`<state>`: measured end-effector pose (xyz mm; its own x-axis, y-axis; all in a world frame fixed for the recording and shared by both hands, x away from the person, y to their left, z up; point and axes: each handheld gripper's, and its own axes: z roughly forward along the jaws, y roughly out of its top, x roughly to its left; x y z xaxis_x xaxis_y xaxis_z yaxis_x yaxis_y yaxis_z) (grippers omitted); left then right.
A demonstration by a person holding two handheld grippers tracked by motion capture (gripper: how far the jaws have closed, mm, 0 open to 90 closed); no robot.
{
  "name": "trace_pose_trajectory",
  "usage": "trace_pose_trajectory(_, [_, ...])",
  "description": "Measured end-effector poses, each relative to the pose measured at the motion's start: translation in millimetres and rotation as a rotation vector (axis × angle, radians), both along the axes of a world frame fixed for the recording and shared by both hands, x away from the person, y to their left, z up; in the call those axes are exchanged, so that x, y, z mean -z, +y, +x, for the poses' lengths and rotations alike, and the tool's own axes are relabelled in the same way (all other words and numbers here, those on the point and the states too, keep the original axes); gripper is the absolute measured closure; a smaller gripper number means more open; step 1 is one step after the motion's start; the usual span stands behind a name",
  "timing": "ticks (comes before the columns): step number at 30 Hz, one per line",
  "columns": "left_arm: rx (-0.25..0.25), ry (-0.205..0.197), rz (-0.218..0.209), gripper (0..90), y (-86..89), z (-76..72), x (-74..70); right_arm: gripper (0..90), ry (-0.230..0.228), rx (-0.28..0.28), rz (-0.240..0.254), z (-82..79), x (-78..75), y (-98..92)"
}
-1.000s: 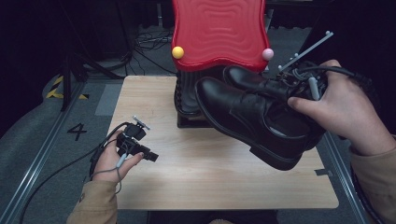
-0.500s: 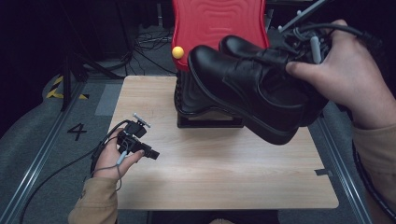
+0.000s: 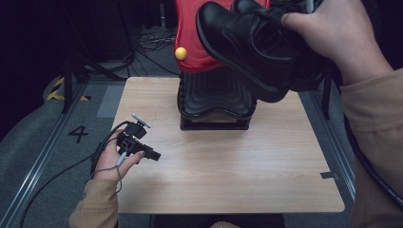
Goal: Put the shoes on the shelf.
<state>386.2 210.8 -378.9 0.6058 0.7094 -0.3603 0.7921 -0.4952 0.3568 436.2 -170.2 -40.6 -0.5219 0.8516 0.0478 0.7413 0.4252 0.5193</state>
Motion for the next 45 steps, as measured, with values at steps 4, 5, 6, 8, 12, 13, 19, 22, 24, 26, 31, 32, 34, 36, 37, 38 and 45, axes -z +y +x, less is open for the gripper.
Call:
trace_pose_trajectory(4, [-0.009, 0.001, -0.006, 50.5, 5.6, -2.3, 0.7, 82.1, -0.016, 0.027, 0.019, 14.8, -8.3, 7.6])
trace_pose_trajectory(5, [-0.016, 0.004, -0.014, 50.5, 6.4, -3.0, 1.3, 82.2, -0.023, 0.032, 0.025, 19.0, -10.4, 9.6])
trace_pose_trajectory(6, [-0.021, 0.01, -0.02, 50.5, 7.8, -3.3, 1.7, 82.2, -0.029, 0.039, 0.028, 21.2, -11.4, 11.2])
trace_pose_trajectory(8, [-0.031, 0.013, -0.028, 50.5, 10.2, -3.9, 2.2, 82.2, -0.056, 0.048, 0.044, 27.7, -12.6, 15.0])
trace_pose_trajectory(12, [-0.031, 0.004, -0.037, 50.5, 13.8, -2.6, 1.3, 82.2, -0.064, 0.089, 0.049, 42.7, -13.9, 22.9])
trace_pose_trajectory(13, [-0.031, 0.006, -0.04, 50.5, 14.1, -2.6, 1.2, 82.2, -0.074, 0.104, 0.041, 46.8, -14.6, 25.6])
trace_pose_trajectory(19, [-0.023, 0.027, -0.066, 50.6, 14.4, -0.5, 4.6, 82.3, -0.143, 0.151, 0.041, 64.4, -18.8, 35.0])
trace_pose_trajectory(22, [-0.019, 0.007, -0.057, 50.6, 18.1, 2.5, 6.6, 82.3, -0.133, 0.193, 0.038, 73.3, -20.0, 41.1])
trace_pose_trajectory(24, [-0.029, 0.015, -0.069, 50.6, 19.4, 2.9, 7.6, 82.3, -0.142, 0.198, 0.027, 80.6, -19.6, 45.5])
trace_pose_trajectory(26, [-0.032, 0.012, -0.067, 50.6, 20.2, 3.4, 8.4, 82.3, -0.143, 0.203, 0.025, 83.6, -19.6, 47.4])
trace_pose_trajectory(31, [-0.032, 0.03, -0.083, 50.5, 22.2, 4.4, 11.0, 82.1, -0.163, 0.225, 0.026, 99.5, -19.8, 57.6])
trace_pose_trajectory(32, [-0.032, 0.03, -0.084, 50.5, 23.2, 4.5, 11.6, 82.1, -0.157, 0.229, 0.035, 102.2, -19.1, 58.6])
trace_pose_trajectory(34, [-0.036, 0.034, -0.087, 50.5, 24.3, 4.3, 11.9, 82.0, -0.16, 0.245, 0.049, 107.9, -15.9, 60.2])
trace_pose_trajectory(36, [-0.037, 0.029, -0.088, 50.5, 25.3, 4.1, 11.9, 81.9, -0.165, 0.256, 0.048, 112.0, -12.8, 61.8])
trace_pose_trajectory(37, [-0.037, 0.029, -0.088, 50.5, 25.3, 4.1, 11.9, 81.9, -0.166, 0.264, 0.046, 114.4, -11.0, 62.5])
trace_pose_trajectory(38, [-0.037, 0.026, -0.088, 50.5, 26.0, 4.2, 11.9, 81.8, -0.166, 0.264, 0.046, 114.4, -11.0, 62.5])
trace_pose_trajectory(45, [-0.042, 0.031, -0.091, 50.4, 25.8, 4.5, 14.0, 79.6, -0.232, 0.319, 0.038, 118.0, -2.9, 72.5])
